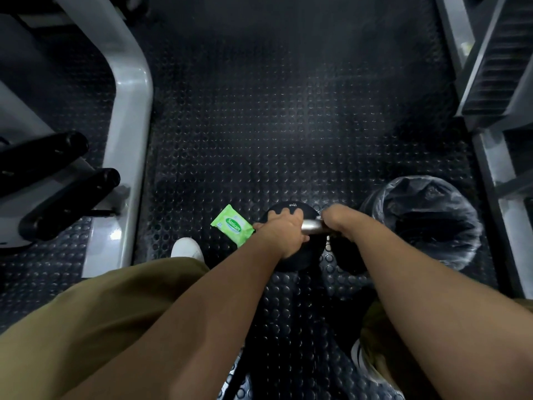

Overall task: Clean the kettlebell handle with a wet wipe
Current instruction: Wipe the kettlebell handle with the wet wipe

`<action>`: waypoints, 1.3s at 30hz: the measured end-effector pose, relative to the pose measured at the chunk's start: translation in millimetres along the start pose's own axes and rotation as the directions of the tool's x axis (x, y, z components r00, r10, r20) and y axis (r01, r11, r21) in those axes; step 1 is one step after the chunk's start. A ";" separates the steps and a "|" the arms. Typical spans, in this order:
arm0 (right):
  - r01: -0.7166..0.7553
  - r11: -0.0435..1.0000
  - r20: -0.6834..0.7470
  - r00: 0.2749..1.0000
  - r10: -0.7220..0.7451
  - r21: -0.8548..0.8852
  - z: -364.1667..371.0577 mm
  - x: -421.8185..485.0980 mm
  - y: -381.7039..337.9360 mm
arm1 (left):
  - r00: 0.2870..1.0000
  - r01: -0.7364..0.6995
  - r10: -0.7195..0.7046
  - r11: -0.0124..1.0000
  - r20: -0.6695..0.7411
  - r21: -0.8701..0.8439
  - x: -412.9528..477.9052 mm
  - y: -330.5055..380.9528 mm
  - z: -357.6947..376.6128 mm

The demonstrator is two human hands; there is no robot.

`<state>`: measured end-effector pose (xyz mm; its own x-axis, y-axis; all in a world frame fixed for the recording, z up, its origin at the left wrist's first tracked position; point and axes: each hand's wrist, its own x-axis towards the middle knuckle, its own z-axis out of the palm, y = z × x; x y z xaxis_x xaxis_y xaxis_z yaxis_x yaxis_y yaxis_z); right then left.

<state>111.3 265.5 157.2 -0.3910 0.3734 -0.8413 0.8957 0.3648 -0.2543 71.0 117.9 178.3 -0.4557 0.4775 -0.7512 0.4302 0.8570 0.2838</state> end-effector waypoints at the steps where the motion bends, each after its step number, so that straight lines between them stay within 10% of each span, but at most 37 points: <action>1: 0.017 0.988 0.022 1.000 -0.014 -0.151 -5.3 -6.7 -9.6 | 1.000 -0.003 0.003 1.000 -0.003 -0.002 -0.1 -0.7 0.2; 5: 0.127 0.913 0.154 0.985 -0.071 -0.389 -23.3 -13.8 -29.1 | 1.000 -0.012 0.012 1.000 -0.004 -0.009 0.6 -2.2 2.0; 10: 0.147 0.972 0.292 0.952 -0.089 -0.185 -26.6 -14.3 -37.9 | 1.000 -0.009 0.009 1.000 0.009 -0.004 1.2 -1.8 0.2; 39: 0.236 0.865 0.229 0.963 -0.145 -0.444 -9.1 -9.8 -29.9 | 1.000 -0.013 0.013 1.000 -0.018 -0.019 -1.5 -1.2 0.4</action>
<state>86.4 258.6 177.4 -0.4572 0.1112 -0.8824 0.5881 0.7820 -0.2062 71.5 116.1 178.9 -0.4642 0.4917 -0.7368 0.4212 0.8542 0.3047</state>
